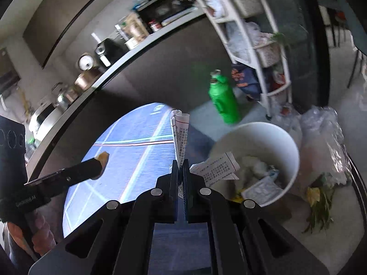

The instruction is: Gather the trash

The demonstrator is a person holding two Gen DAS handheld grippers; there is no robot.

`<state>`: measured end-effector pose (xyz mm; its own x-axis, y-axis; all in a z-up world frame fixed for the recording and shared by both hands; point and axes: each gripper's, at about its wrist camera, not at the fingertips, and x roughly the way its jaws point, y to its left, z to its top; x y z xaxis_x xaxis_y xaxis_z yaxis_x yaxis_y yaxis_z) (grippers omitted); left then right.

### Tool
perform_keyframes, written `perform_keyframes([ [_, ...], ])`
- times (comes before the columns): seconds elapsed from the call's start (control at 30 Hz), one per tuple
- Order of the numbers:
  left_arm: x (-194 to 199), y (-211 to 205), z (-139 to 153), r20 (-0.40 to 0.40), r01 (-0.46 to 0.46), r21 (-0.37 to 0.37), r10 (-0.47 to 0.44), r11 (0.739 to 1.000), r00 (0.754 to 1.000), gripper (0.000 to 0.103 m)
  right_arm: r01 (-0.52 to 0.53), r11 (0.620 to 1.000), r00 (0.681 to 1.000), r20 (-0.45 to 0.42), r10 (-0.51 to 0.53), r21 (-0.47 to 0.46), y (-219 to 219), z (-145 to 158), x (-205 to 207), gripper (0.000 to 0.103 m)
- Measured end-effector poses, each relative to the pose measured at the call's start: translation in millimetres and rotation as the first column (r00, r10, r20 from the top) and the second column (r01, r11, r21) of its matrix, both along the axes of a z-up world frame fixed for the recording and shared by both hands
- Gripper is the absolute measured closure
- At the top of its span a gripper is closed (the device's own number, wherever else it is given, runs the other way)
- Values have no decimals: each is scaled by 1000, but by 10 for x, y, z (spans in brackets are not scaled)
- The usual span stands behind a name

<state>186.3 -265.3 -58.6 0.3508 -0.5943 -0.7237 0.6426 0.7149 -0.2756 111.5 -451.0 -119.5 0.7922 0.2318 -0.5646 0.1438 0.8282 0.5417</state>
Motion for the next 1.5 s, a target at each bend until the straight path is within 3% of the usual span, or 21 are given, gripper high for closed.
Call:
perform_keyframes([
  [0.33, 482, -671, -425, -129, 18, 26, -15, 1000, 992, 87, 70, 995, 995, -76, -65, 67, -507, -597, 187, 99],
  [0.63, 665, -1120, -693, -141, 48, 90, -35, 995, 989, 85, 32, 999, 993, -112, -27, 42, -631, -917, 410, 95],
  [0.7, 689, -1148, -687, -122, 37, 95, -25, 995, 992, 76, 23, 1000, 994, -112, -21, 16, -624, -943, 446, 76],
  [0.73, 708, -1152, -671, -114, 31, 90, -21, 995, 993, 63, 22, 1000, 994, -105, -23, -10, -612, -948, 448, 54],
  [0.77, 724, -1145, -645, -103, 19, 83, -10, 996, 995, 45, 20, 999, 995, -99, -23, -35, -598, -947, 438, 40],
  [0.83, 736, -1107, -581, -72, -20, 65, 24, 998, 997, 26, -3, 998, 996, -92, -3, -66, -567, -935, 426, 38],
  [0.9, 757, -1056, -534, -50, -43, 46, 46, 998, 998, 15, -23, 996, 997, -80, 16, -89, -532, -925, 399, 26],
  [0.97, 754, -990, -487, -40, -75, 24, 76, 997, 996, 4, -25, 992, 998, -53, 19, -126, -480, -878, 348, 8],
  [1.3, 497, -704, -234, 58, -166, 37, 164, 985, 985, 4, -67, 972, 997, -59, 55, -226, -244, -641, 217, 9],
  [1.5, 194, -336, 116, 113, -237, 13, 234, 971, 966, 4, -66, 963, 997, -42, 57, -260, -88, -388, 91, 9],
])
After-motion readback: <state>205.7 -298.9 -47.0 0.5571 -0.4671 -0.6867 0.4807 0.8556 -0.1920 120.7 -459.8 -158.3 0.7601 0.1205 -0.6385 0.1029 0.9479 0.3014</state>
